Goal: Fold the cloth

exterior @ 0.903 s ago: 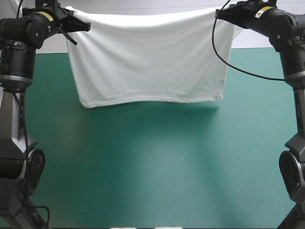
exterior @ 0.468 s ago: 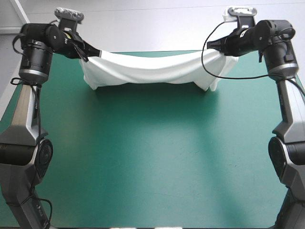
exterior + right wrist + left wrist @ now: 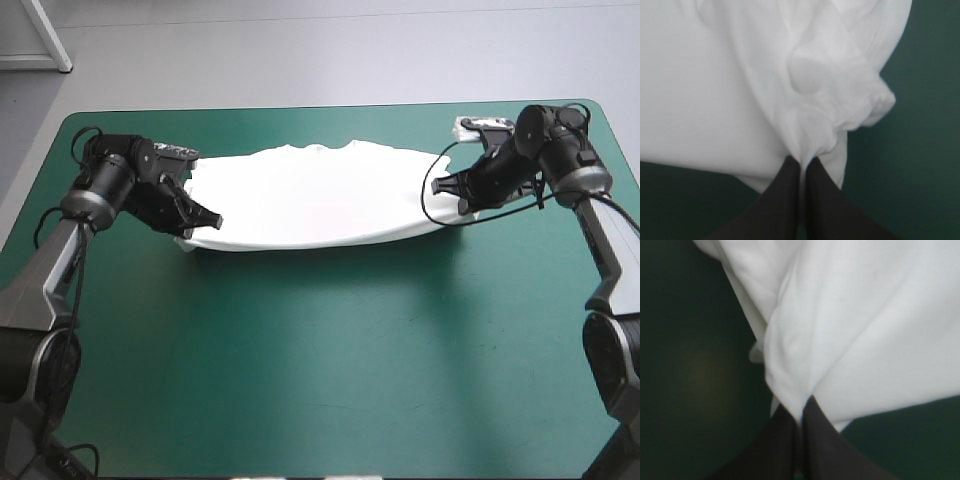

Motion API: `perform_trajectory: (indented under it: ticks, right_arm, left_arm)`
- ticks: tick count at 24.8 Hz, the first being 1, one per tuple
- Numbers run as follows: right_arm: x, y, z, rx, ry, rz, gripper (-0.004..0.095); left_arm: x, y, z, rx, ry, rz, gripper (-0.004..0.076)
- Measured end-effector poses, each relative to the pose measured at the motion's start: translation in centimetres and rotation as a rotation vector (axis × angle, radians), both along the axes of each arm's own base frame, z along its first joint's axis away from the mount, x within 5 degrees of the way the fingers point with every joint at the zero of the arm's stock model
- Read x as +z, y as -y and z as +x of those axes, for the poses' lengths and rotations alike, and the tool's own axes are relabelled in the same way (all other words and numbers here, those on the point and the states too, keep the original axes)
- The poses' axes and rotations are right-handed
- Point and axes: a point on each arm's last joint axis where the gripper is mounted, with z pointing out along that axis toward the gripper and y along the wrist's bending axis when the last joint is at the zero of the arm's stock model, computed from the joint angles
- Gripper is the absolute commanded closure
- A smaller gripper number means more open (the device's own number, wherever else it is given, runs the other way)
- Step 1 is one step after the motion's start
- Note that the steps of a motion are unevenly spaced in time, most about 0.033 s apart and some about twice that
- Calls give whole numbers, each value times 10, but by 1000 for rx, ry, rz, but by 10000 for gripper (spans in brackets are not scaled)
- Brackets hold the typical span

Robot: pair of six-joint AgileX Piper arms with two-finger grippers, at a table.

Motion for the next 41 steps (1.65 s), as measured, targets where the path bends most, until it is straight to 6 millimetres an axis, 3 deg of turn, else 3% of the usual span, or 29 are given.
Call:
perform_trajectory:
  ticks: [8, 13, 15, 17, 18, 19, 20, 22, 24, 26, 30, 32, 36, 41]
  right_arm:
    - [-48, 7, -72, 44, -178, -33, 909]
    - [-72, 9, -100, 47, -233, -32, 909]
    - [-84, 9, -110, 51, -248, -25, 875]
    - [-92, 9, -112, 57, -246, -15, 679]
    - [-92, 8, -112, 57, -240, -11, 494]
    - [-93, 8, -111, 60, -229, -6, 385]
    - [-93, 8, -110, 58, -223, -5, 211]
    - [-92, 7, -109, 53, -205, 3, 87]
    - [-87, 7, -107, 47, -184, 9, 98]
    - [-64, 6, -103, 34, -107, 20, 125]
    - [4, 8, -108, 26, 107, 31, 137]
    - [19, 10, -114, 11, 157, 23, 137]
    - [28, 15, -121, -16, 183, -12, 148]
    - [22, 17, -113, -35, 174, -40, 195]
  left_arm:
    - [-25, -9, -82, 18, -143, -1, 733]
    - [-48, -13, -114, 22, -222, 8, 732]
    - [-61, -14, -123, 25, -256, 12, 697]
    - [-68, -15, -125, 27, -262, 12, 561]
    - [-68, -15, -125, 27, -259, 12, 415]
    - [-67, -15, -125, 27, -253, 12, 339]
    - [-67, -14, -125, 28, -254, 9, 223]
    - [-67, -13, -125, 32, -255, -6, 152]
    - [-67, -13, -125, 36, -253, -13, 156]
    - [-56, -12, -119, 46, -219, -20, 157]
    - [6, -11, -112, 49, -16, -46, 157]
    - [29, -14, -116, 58, 64, -40, 157]
    - [52, -23, -132, 94, 147, 14, 157]
    - [52, -28, -142, 114, 138, 54, 157]
